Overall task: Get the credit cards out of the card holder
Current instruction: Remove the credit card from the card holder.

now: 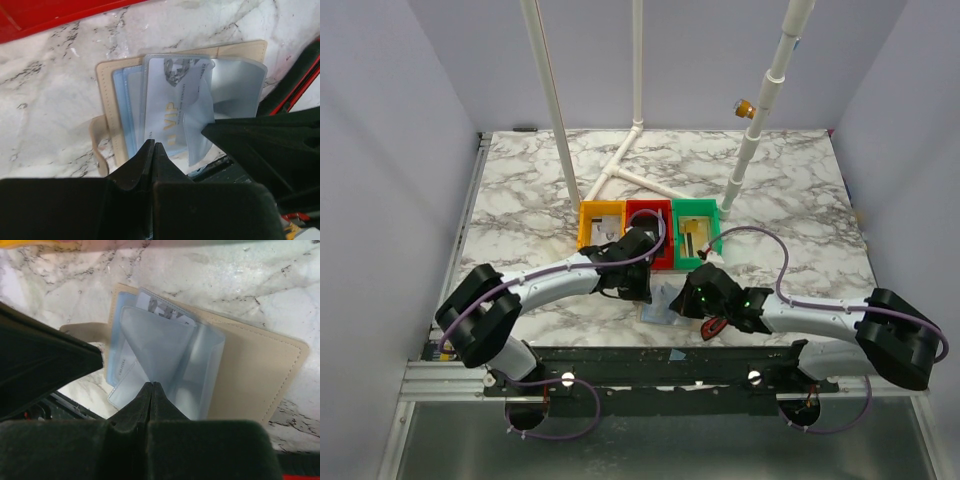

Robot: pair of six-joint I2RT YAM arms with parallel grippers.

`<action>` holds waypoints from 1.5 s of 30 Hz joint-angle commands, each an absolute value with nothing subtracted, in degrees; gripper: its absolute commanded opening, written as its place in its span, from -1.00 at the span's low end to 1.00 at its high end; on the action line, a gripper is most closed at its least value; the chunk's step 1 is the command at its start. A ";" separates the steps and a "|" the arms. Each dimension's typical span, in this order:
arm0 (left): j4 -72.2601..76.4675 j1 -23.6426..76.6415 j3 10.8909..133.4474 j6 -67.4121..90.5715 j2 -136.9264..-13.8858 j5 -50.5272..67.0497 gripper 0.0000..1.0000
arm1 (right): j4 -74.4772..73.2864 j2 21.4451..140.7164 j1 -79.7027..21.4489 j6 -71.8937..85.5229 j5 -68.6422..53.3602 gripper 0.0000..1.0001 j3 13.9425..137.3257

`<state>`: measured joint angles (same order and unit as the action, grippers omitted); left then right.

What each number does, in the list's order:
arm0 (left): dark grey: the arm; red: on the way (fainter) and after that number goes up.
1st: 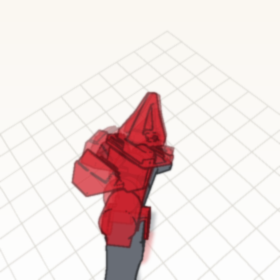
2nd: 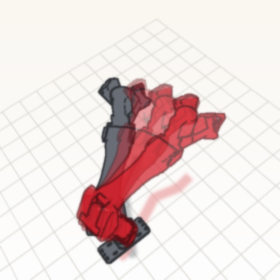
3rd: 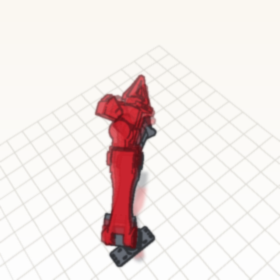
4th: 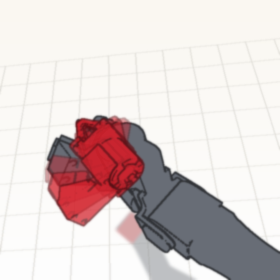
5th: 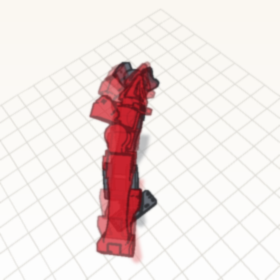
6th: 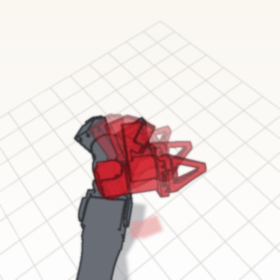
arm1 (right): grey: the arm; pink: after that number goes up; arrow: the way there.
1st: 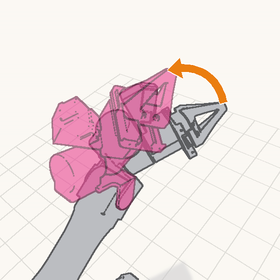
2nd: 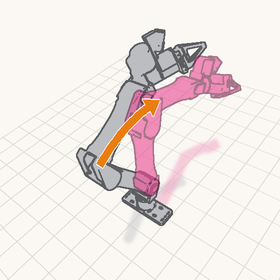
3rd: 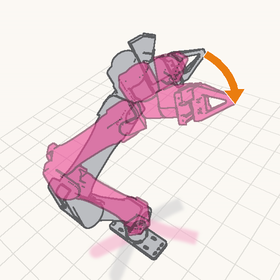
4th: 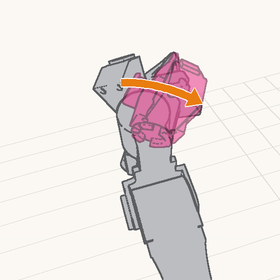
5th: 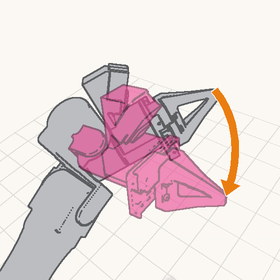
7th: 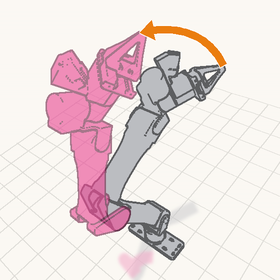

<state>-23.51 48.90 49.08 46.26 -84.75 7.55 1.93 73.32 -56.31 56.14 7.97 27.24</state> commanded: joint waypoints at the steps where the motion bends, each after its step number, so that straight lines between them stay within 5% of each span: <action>1: -20.81 49.64 52.09 45.44 -89.13 10.25 -1.00 | 4.91 71.62 -55.77 57.20 6.68 -0.99 25.69; 8: -19.47 50.51 54.06 45.53 -92.93 11.63 -1.00 | 3.74 70.97 -55.72 57.46 7.12 -0.98 25.59; 13: -19.50 51.74 55.93 45.36 -93.95 12.73 -1.00 | -3.86 68.03 -55.73 56.64 10.15 -0.38 28.90; 16: -19.88 52.50 57.08 45.27 -94.41 13.05 -1.00 | -8.77 65.71 -55.72 55.90 13.55 -0.19 31.17; 24: -20.49 54.20 59.86 45.18 -97.18 14.01 -1.00 | -24.74 65.20 -55.72 56.84 21.84 -0.48 36.18; 45: -20.57 55.95 66.05 50.43 -107.71 15.54 -1.00 | -26.13 62.61 -51.50 57.93 20.10 -0.49 32.76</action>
<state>-20.75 55.64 65.21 48.21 -106.39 15.07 -28.21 62.15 -52.01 58.46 21.47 34.06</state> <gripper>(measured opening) 0.008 0.255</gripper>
